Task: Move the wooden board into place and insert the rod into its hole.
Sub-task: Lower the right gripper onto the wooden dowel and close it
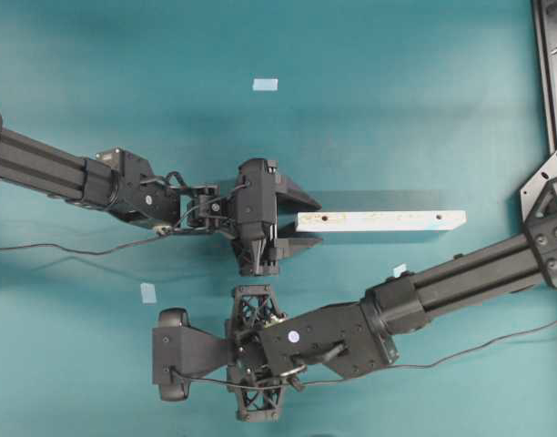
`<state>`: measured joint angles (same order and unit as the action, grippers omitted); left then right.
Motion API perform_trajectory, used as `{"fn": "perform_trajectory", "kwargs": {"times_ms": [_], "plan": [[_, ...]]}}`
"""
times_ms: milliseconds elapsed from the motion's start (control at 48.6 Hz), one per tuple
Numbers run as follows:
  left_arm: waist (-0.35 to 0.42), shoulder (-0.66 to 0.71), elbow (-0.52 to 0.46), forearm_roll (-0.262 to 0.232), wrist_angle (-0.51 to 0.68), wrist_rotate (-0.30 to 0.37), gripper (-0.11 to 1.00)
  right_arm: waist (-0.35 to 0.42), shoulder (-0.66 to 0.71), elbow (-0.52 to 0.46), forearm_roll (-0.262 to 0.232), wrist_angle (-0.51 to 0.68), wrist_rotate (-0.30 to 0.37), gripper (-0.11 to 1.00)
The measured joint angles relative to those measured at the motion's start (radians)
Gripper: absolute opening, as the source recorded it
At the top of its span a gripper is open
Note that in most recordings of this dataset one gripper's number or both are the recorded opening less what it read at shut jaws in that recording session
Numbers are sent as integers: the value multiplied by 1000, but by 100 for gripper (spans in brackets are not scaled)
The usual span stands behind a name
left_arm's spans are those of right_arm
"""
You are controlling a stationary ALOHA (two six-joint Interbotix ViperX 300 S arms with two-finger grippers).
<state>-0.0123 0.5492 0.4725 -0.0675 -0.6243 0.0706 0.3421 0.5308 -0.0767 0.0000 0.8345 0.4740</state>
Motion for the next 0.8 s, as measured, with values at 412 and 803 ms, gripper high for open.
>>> {"fn": "perform_trajectory", "kwargs": {"times_ms": [412, 803], "plan": [[0, 0, 2, 0, 0, 0, 66, 0, 0, 0, 0, 15, 0, 35], [0, 0, 2, 0, -2, 0, 66, -2, 0, 0, 0, 12, 0, 10]]}}
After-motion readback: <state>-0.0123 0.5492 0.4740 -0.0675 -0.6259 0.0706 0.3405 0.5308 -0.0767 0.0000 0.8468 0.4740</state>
